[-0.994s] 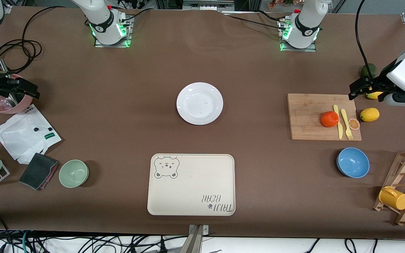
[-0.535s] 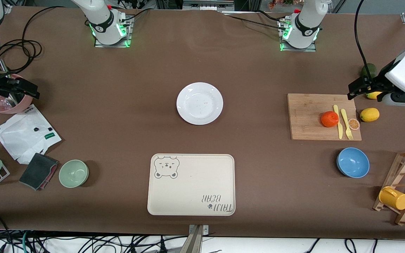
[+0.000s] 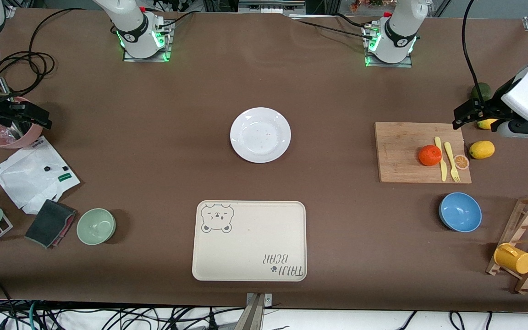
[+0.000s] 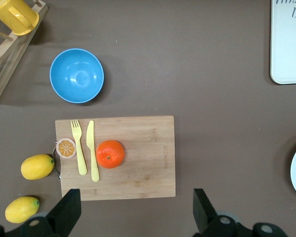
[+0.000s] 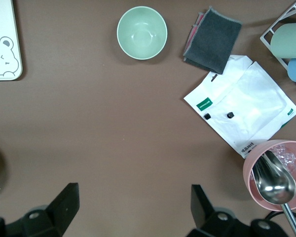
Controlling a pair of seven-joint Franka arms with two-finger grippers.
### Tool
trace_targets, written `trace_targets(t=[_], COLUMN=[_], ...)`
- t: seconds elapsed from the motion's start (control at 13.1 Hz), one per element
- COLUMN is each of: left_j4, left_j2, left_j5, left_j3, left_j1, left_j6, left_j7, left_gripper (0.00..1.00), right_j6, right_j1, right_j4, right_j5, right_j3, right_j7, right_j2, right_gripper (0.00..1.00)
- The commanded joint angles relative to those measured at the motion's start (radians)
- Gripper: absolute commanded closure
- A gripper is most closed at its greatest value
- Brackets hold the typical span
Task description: Place orange and plate with both arms
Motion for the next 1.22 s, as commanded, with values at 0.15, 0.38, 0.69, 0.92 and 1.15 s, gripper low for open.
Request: trace_targets(t=[0.15,0.38,0.69,0.92,1.15], left_j4=[0.023,0.023,0.022,0.023,0.022], left_j2=[0.007,0.022,0.042,0.050,0.070], left_j5=[-0.010,-0.010,-0.010,-0.013,-0.012], left_j3=[0.004,0.004,0.007,0.008,0.010], left_j1=[-0.003,-0.008,0.001,0.000,0.018], left_j6=[-0.023,-0.023,-0.023,-0.026,-0.028], left_j7=[-0.001,0.001,0.002,0.001,0.014], left_gripper=[0.00,0.00,0.00,0.00,0.00], right_j6=[-0.001,-0.001,-0.009,-0.009,-0.009], right_j1=[0.003,0.003,0.003,0.003,0.003], right_j4=[-0.022,-0.022,-0.022,-0.020,-0.020], right_j5=[-0.004,-0.004,-0.002,-0.002,-0.002], right_j3=[0.002,0.002,0.002,0.002,0.002], right_j7=[0.013,0.011,0.013,0.013,0.013], right_j2=[-0.025,-0.025,-0.025,-0.025,-0.025], right_gripper=[0.00,0.00,0.00,0.00,0.00])
